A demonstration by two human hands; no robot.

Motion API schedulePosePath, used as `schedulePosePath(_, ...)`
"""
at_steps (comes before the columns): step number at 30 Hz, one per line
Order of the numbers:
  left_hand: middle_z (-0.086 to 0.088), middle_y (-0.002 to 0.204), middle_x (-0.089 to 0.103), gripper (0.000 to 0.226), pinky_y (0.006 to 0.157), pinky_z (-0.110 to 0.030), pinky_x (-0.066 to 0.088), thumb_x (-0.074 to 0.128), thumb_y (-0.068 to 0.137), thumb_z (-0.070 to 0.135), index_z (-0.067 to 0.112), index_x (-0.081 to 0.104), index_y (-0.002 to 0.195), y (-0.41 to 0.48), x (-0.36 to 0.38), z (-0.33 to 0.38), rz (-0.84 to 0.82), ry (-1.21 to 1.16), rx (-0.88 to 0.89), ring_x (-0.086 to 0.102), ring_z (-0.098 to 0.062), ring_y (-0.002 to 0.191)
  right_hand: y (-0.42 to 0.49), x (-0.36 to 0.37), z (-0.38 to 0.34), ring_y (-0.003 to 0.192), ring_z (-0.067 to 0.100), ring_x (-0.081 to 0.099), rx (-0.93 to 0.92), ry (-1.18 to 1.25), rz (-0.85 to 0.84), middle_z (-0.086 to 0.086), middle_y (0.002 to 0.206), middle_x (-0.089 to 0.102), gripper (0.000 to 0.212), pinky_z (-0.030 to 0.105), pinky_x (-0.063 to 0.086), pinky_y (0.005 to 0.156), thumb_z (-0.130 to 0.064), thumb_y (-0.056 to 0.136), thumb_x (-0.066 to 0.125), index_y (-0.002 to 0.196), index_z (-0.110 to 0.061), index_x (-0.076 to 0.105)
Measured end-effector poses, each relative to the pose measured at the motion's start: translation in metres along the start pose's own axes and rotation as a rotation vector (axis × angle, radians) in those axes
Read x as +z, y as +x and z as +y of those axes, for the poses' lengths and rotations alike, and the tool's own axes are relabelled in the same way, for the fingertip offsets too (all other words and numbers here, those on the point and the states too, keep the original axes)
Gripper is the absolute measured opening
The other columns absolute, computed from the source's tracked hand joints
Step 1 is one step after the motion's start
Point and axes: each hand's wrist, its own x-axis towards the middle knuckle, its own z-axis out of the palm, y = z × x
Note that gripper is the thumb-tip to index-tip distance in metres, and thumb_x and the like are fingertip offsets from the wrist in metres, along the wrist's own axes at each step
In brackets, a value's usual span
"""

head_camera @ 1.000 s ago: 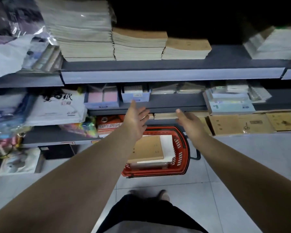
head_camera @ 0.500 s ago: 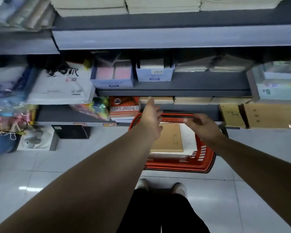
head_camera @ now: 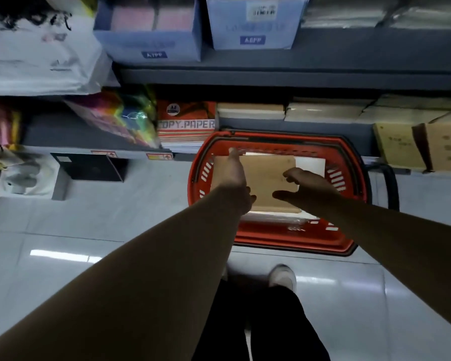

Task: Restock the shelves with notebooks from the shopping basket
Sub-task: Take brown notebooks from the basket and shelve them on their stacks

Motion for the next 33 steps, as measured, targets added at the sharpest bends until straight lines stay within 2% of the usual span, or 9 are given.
schedulePosePath(2, -0.013, 0.13, 0.053, 0.079, 0.104, -0.05, 0.037, 0.06, 0.078, 0.07, 0.02, 0.042, 0.136, 0.016, -0.001, -0.008, 0.02, -0.025, -0.032, 0.047, -0.033, 0.126, 0.012, 0.013, 0.006, 0.12, 0.023, 0.051, -0.011, -0.04, -0.027, 0.004, 0.14, 0.051, 0.062, 0.03, 0.043, 0.092, -0.046, 0.087, 0.065, 0.138, -0.018, 0.043)
schedulePosePath(6, -0.01, 0.11, 0.059, 0.073, 0.106, -0.052, 0.035, 0.061, 0.08, 0.066, 0.018, 0.043, 0.134, 0.047, -0.006, -0.028, 0.074, -0.082, -0.062, 0.053, -0.033, 0.109, 0.034, 0.038, 0.03, 0.128, 0.026, 0.046, -0.01, -0.045, -0.099, 0.004, 0.145, 0.045, 0.06, 0.031, 0.041, 0.1, -0.036, 0.088, 0.067, 0.139, -0.017, 0.042)
schedulePosePath(9, -0.009, 0.135, 0.051, 0.082, 0.114, -0.054, 0.027, 0.059, 0.083, 0.065, 0.02, 0.032, 0.146, 0.062, -0.01, -0.041, 0.065, -0.14, -0.085, 0.044, -0.034, 0.129, 0.053, 0.052, 0.05, 0.136, 0.032, 0.038, 0.08, 0.202, -0.242, 0.01, 0.149, 0.039, 0.061, 0.031, 0.04, 0.106, -0.028, 0.093, 0.062, 0.145, -0.012, 0.035)
schedulePosePath(11, -0.009, 0.148, 0.04, 0.086, 0.114, -0.055, 0.025, 0.057, 0.084, 0.066, 0.021, 0.025, 0.15, 0.068, -0.014, -0.048, 0.067, -0.135, -0.105, 0.034, -0.034, 0.138, 0.059, 0.063, 0.06, 0.139, 0.031, 0.033, 0.168, 0.479, -0.283, 0.007, 0.148, 0.036, 0.053, 0.01, 0.046, 0.087, -0.018, 0.099, 0.052, 0.147, -0.008, 0.032)
schedulePosePath(14, -0.01, 0.155, 0.031, 0.082, 0.111, -0.055, 0.027, 0.054, 0.086, 0.064, 0.022, 0.024, 0.15, 0.071, -0.017, -0.058, 0.049, -0.117, -0.11, 0.028, -0.032, 0.142, 0.062, 0.081, 0.078, 0.133, 0.034, 0.04, 0.35, 0.813, -0.204, 0.007, 0.142, 0.043, 0.051, 0.032, 0.047, 0.086, -0.022, 0.097, 0.056, 0.143, -0.011, 0.038)
schedulePosePath(18, -0.012, 0.148, 0.041, 0.066, 0.106, -0.05, 0.033, 0.052, 0.089, 0.061, 0.022, 0.035, 0.139, 0.076, -0.022, -0.067, 0.053, -0.1, -0.112, 0.037, -0.029, 0.137, 0.066, 0.09, 0.083, 0.105, 0.034, 0.061, 0.402, 0.522, -0.142, 0.017, 0.122, 0.058, 0.042, 0.05, 0.048, 0.098, -0.037, 0.1, 0.046, 0.136, -0.015, 0.044)
schedulePosePath(23, -0.009, 0.14, 0.05, 0.071, 0.103, -0.047, 0.036, 0.048, 0.092, 0.06, 0.015, 0.034, 0.145, 0.086, -0.021, -0.07, 0.056, -0.101, -0.105, 0.046, -0.024, 0.13, 0.077, 0.09, 0.079, 0.121, 0.033, 0.053, 0.292, 0.317, -0.095, 0.019, 0.132, 0.055, 0.041, 0.041, 0.044, 0.103, -0.025, 0.101, 0.045, 0.136, -0.004, 0.047)
schedulePosePath(27, -0.008, 0.128, 0.058, 0.067, 0.095, -0.04, 0.039, 0.05, 0.092, 0.057, 0.014, 0.038, 0.142, 0.092, -0.017, -0.074, 0.076, -0.128, -0.088, 0.054, -0.02, 0.115, 0.078, 0.089, 0.081, 0.126, 0.033, 0.051, 0.32, 0.493, -0.071, 0.02, 0.138, 0.051, 0.041, 0.032, 0.048, 0.092, -0.009, 0.094, 0.053, 0.133, 0.001, 0.05)
schedulePosePath(33, -0.01, 0.113, 0.063, 0.051, 0.099, -0.04, 0.04, 0.046, 0.098, 0.047, 0.011, 0.045, 0.135, 0.101, -0.017, -0.079, 0.132, -0.1, -0.037, 0.059, -0.023, 0.108, 0.071, 0.073, 0.083, 0.107, 0.025, 0.058, 0.08, -0.058, 0.009, 0.009, 0.125, 0.055, 0.035, 0.032, 0.041, 0.068, -0.006, 0.099, 0.035, 0.13, -0.012, 0.05)
